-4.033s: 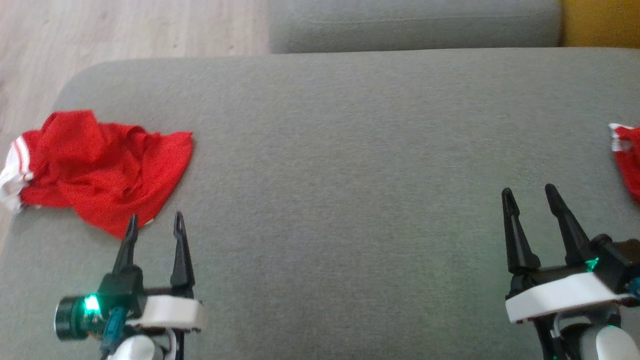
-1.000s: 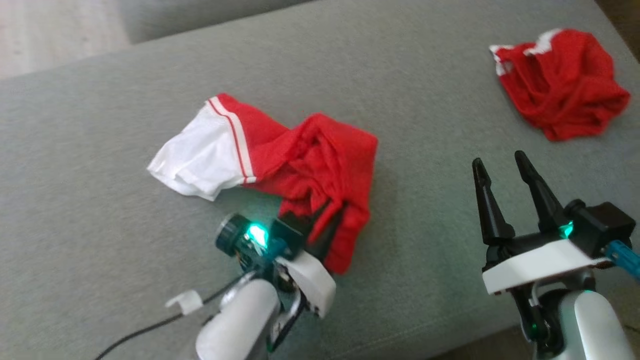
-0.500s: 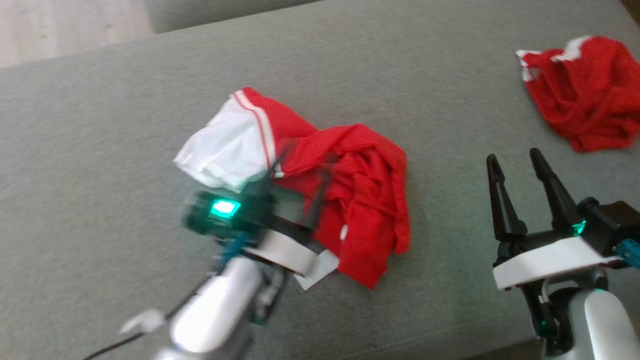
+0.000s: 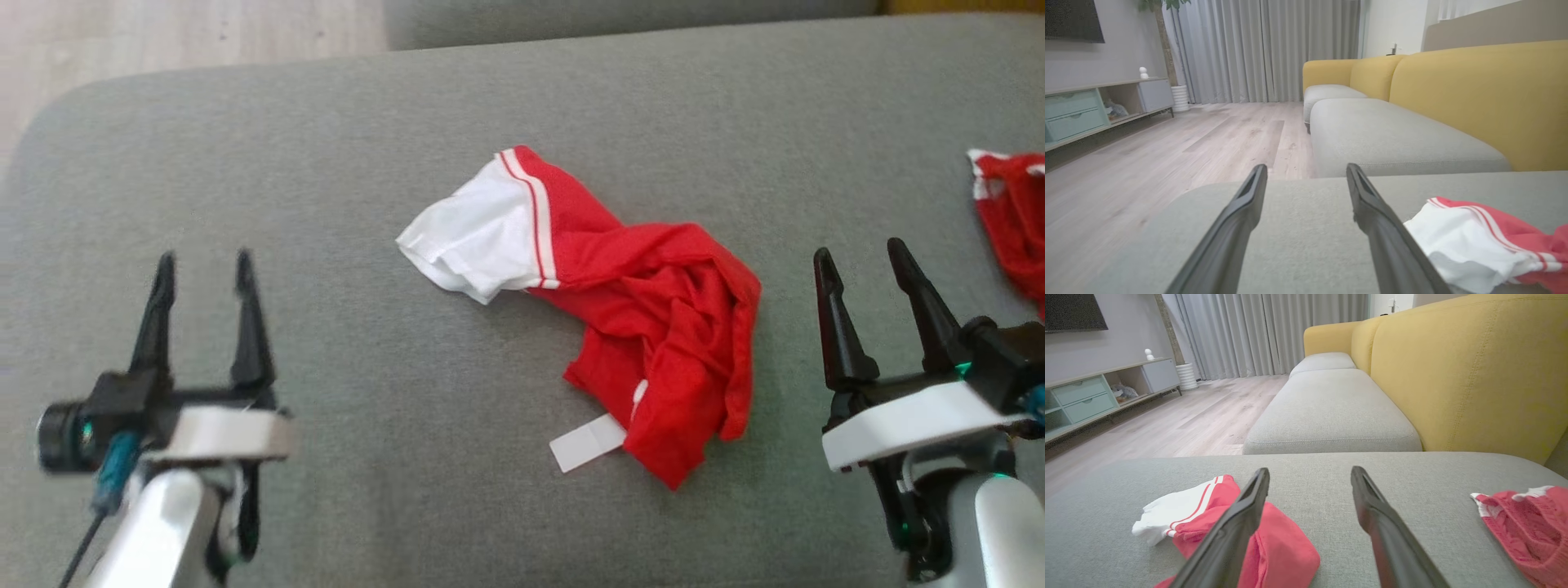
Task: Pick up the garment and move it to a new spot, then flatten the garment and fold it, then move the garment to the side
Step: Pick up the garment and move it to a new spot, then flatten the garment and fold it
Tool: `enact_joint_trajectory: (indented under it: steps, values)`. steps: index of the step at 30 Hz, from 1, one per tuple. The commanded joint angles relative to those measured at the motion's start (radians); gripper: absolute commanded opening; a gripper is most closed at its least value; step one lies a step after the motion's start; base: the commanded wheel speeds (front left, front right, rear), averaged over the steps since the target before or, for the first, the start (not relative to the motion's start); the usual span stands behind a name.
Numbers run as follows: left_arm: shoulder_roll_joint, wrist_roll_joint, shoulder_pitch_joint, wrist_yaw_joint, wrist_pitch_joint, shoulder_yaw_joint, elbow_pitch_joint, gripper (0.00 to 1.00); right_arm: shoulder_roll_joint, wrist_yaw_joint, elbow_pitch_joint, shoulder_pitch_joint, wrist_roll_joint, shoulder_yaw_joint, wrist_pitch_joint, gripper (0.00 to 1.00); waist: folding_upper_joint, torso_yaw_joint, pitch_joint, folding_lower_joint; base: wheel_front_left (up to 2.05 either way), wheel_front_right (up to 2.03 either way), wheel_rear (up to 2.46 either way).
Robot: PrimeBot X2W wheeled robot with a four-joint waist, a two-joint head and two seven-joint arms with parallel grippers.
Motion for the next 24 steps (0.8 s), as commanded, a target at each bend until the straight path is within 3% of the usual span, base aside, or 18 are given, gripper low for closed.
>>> enact_joint_trajectory:
  steps: [1, 9, 24]
  values:
    - [0.046, -0.017, 0.010, 0.006, 0.016, 0.053, -0.052, 1.00, -0.006, -0.001, -0.042, 0.000, -0.009, 0.019, 0.008, 1.00, 0.0000, 0.017, -0.019, 0.0000, 0.00, 0.00, 0.00]
    - [0.088, -0.058, 0.126, 0.016, 0.104, 0.062, -0.130, 1.00, -0.007, -0.001, -0.040, 0.048, -0.009, 0.036, 0.031, 1.00, 0.0000, 0.015, -0.066, 0.0000, 0.00, 0.00, 0.00]
    - [0.109, -0.053, 0.193, 0.036, 0.159, 0.032, -0.184, 1.00, -0.004, -0.001, -0.055, 0.089, -0.001, 0.062, 0.044, 1.00, 0.0000, 0.001, -0.098, 0.0000, 0.00, 0.00, 0.00]
